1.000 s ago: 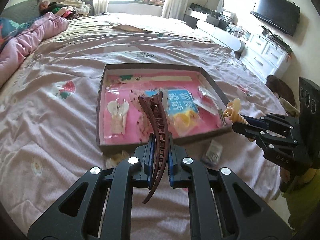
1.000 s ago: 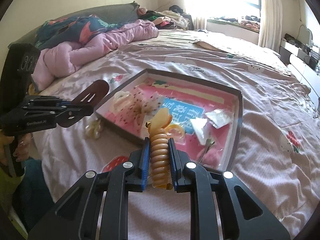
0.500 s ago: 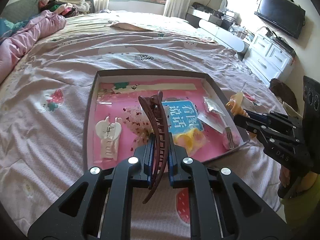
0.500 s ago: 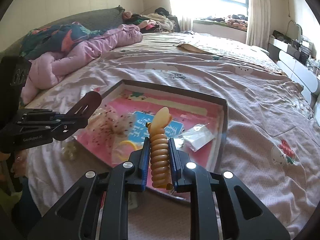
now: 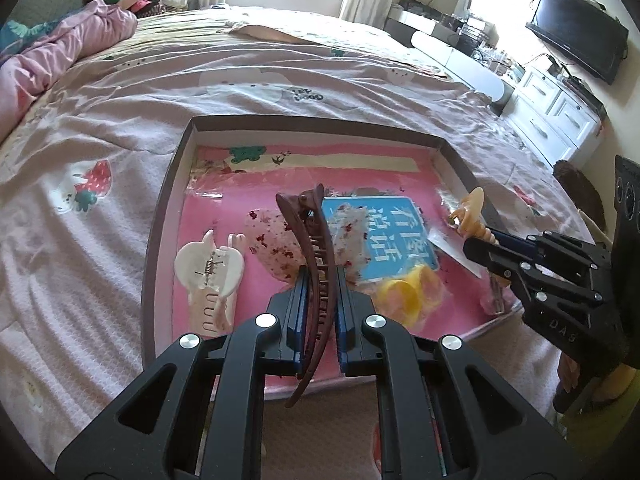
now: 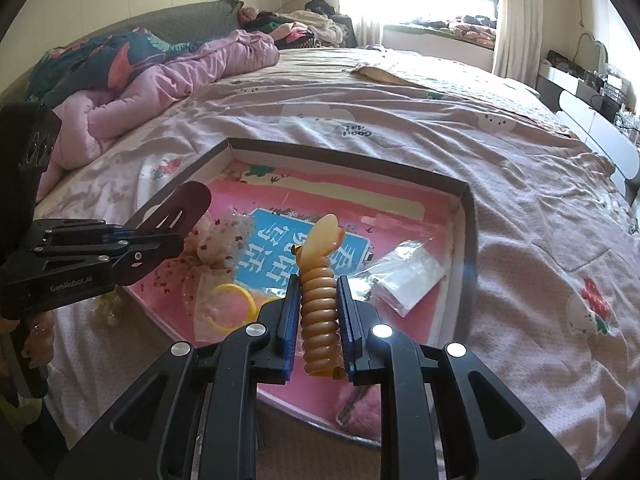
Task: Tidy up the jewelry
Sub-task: 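Carry the maroon clip to the tray with left tool while right tool carries the hair tie, then open left tool setting clip in tray while right tool releases the hair tie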
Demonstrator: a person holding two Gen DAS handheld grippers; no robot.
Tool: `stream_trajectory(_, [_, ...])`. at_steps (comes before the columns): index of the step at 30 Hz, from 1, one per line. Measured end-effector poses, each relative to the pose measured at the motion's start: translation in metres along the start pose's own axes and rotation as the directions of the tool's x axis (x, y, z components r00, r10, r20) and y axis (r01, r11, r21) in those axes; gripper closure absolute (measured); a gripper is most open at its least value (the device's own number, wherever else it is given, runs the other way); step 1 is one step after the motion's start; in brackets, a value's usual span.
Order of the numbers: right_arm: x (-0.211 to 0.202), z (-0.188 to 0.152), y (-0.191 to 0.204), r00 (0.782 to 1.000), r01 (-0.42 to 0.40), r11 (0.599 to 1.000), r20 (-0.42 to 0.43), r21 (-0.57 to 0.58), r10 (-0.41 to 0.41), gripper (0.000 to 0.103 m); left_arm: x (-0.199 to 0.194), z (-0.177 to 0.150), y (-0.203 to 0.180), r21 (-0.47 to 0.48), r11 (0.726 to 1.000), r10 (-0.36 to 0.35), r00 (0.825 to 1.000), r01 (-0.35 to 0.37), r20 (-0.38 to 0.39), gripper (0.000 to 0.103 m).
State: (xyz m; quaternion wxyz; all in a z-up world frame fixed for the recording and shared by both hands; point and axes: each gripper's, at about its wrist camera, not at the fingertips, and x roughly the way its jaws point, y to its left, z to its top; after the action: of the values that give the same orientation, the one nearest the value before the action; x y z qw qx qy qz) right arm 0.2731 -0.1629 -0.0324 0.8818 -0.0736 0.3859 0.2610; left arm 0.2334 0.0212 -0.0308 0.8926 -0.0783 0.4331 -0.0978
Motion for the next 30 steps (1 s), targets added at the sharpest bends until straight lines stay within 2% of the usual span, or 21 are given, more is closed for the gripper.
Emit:
stream_trajectory(15, [0.02,-0.011,0.005,0.998,-0.007,1.0,-0.054,0.006,0.007,0.084,0.013,0.002,0.008,-0.008,1.0,0.013,1.0,-0.013,-0.008,0.097])
stream_trajectory(19, [0.013,-0.012,0.005,0.999,-0.005,1.0,-0.037,0.011,0.006,0.071,0.013,0.001,0.008,-0.005,1.0,0.013,1.0,-0.013,-0.008,0.095])
stream_trajectory(23, [-0.001,-0.014,0.004,1.0,-0.002,1.0,-0.014,0.013,0.002,0.062,0.008,-0.001,0.005,0.0,1.0,0.014,1.0,-0.014,-0.001,0.084])
stream_trajectory(25, [-0.009,-0.016,0.004,1.0,0.001,1.0,0.0,0.018,-0.001,0.051,0.005,-0.002,0.003,0.001,1.0,0.011,1.0,-0.011,0.007,0.075])
stream_trajectory(27, [-0.019,-0.018,0.005,1.0,-0.003,1.0,0.016,0.022,0.002,0.046,-0.002,-0.004,0.001,0.004,1.0,0.013,1.0,-0.014,0.02,0.064])
stream_trajectory(30, [-0.033,-0.021,0.007,0.999,-0.003,1.0,0.034,0.022,0.002,0.039,-0.012,-0.006,-0.001,-0.002,1.0,0.003,0.999,-0.003,0.037,0.059])
